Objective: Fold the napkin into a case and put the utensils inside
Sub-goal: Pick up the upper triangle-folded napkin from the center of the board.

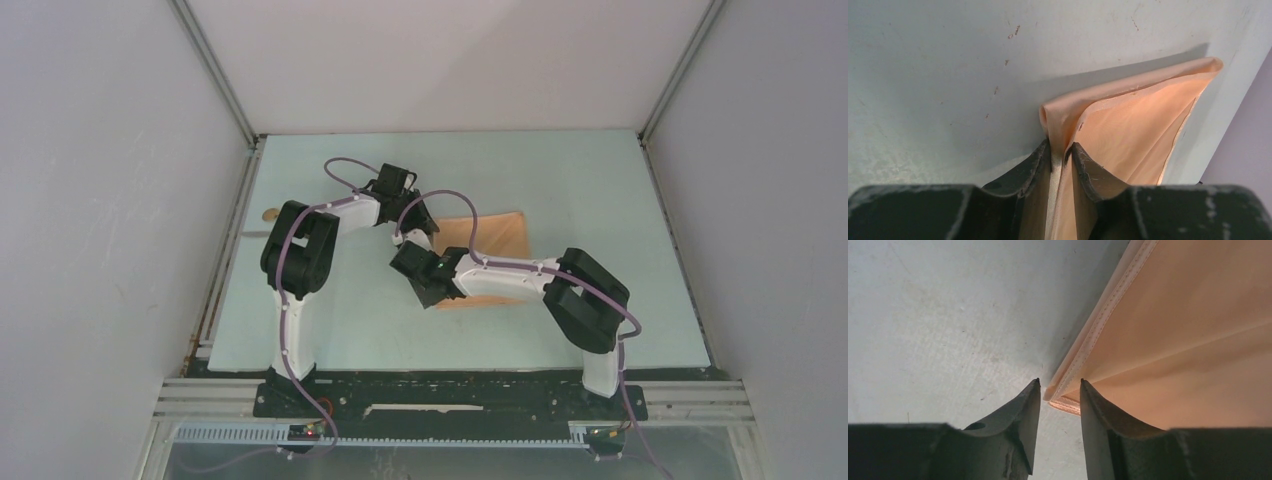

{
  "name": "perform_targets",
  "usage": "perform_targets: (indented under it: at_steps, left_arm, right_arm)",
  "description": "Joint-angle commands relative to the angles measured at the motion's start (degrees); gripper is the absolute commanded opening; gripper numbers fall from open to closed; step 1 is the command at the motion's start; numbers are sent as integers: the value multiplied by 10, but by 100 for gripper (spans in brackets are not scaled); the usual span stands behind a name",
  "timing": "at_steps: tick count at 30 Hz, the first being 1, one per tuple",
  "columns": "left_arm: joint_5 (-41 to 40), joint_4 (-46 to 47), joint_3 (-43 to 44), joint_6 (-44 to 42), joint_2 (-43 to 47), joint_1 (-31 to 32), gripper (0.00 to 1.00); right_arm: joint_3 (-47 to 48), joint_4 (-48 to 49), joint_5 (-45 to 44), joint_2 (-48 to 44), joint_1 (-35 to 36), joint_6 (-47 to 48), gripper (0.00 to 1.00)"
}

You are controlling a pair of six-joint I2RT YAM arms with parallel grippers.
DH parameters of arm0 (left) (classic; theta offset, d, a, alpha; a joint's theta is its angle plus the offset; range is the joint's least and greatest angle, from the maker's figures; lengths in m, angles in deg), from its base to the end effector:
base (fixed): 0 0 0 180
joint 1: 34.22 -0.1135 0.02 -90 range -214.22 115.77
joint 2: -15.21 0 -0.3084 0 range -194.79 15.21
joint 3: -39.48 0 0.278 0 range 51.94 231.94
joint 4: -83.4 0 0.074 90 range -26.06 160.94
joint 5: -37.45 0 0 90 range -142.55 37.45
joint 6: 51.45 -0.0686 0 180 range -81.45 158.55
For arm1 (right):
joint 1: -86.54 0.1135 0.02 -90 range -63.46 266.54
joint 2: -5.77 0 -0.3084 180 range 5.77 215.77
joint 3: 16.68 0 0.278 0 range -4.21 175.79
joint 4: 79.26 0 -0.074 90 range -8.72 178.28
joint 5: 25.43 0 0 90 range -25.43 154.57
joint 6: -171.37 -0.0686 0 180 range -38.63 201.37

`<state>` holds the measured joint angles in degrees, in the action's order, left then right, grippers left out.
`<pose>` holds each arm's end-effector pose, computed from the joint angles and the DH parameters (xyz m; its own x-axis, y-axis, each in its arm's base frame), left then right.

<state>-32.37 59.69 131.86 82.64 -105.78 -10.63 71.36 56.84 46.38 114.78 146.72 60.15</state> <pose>0.4556 -0.2248 0.1352 -0.9168 -0.3123 -0.2491 -0.0961 0.7776 -0.6214 0.2370 0.3704 0.1796 -0.6942 -0.5196 -0.4982 -0.5439 0.8319 -0.1097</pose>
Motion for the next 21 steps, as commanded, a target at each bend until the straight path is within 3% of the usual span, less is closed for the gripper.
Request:
perform_targets:
  at_steps: [1, 8, 12, 21]
  left_arm:
    - [0, 3, -6, 0, 10, -3, 29]
    - [-4, 2, -3, -4, 14, -4, 29]
    - [-5, 1, -4, -5, 15, -4, 29]
    - [-2, 2, -5, -4, 13, -5, 29]
  right_arm:
    - [24, -18, -21, 11, 5, 13, 39]
    - [33, -37, -28, 22, 4, 16, 32]
    - [33, -47, -42, 21, 8, 16, 21]
    - [33, -44, -37, 7, 10, 17, 20]
